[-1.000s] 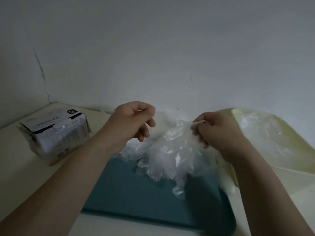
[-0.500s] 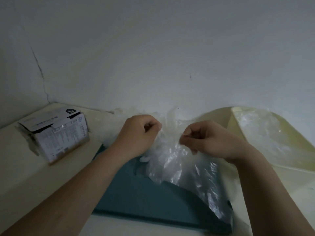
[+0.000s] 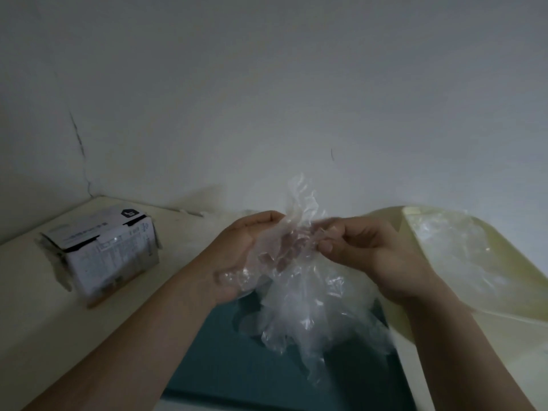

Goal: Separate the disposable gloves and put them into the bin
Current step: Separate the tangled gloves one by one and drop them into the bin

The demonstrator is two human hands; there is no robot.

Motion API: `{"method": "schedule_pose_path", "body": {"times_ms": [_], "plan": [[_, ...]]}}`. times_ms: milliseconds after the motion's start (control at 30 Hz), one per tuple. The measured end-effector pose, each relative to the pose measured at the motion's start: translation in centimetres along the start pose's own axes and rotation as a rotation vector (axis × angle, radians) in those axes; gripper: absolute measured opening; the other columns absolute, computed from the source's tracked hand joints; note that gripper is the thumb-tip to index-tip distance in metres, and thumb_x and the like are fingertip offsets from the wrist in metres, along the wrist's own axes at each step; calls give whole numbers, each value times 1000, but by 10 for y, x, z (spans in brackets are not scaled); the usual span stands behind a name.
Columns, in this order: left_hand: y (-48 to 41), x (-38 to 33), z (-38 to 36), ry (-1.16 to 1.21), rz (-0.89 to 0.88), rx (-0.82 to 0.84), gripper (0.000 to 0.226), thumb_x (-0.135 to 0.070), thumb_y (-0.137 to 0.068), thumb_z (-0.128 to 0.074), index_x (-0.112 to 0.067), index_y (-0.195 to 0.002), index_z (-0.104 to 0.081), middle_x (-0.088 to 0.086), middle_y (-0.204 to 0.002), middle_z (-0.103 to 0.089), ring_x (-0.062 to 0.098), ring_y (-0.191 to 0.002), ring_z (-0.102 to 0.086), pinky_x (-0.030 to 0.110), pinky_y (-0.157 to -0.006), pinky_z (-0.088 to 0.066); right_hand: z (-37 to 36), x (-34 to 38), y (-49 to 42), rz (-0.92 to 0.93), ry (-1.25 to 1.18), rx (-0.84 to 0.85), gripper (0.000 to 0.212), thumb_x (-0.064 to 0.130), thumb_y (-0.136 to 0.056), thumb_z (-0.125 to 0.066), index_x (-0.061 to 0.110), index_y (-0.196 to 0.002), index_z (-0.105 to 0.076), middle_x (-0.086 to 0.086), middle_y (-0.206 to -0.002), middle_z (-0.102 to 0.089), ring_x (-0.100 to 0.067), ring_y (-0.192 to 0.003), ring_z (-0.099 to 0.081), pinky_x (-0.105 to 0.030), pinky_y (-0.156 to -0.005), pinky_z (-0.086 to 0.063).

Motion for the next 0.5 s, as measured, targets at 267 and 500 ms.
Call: {"method": "schedule_pose_path", "body": {"times_ms": [267,500], "plan": [[-12,0,32,-31,93,-7,102,-88,-71,-55,-4,-125,-75,21,-128,-72,38,-128,-63,45,-107,-46,3,-1,-2,-199,243,-197,13,17,-94,-74,9,-85,-80,-3,-69,-74,-12,-54,-59,-21,-53,-48],[-18,16,28,-344,4,-81,15,-21,-99,-70,-15,-100,-84,10,-110,-80,25,-109,-75,36,-94,-58,3,-1,-2,-212,269,-178,14,16,-97,-72,11,-85,-79,2,-69,-74,-7,-48,-49,-19,-47,-40]]}}
Point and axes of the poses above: each hand's wrist, its own y-axis away from the middle knuckle, its own z-axis out of the back of the hand, x = y × z, the point moved 2 cm from there along -y, towards the middle knuckle
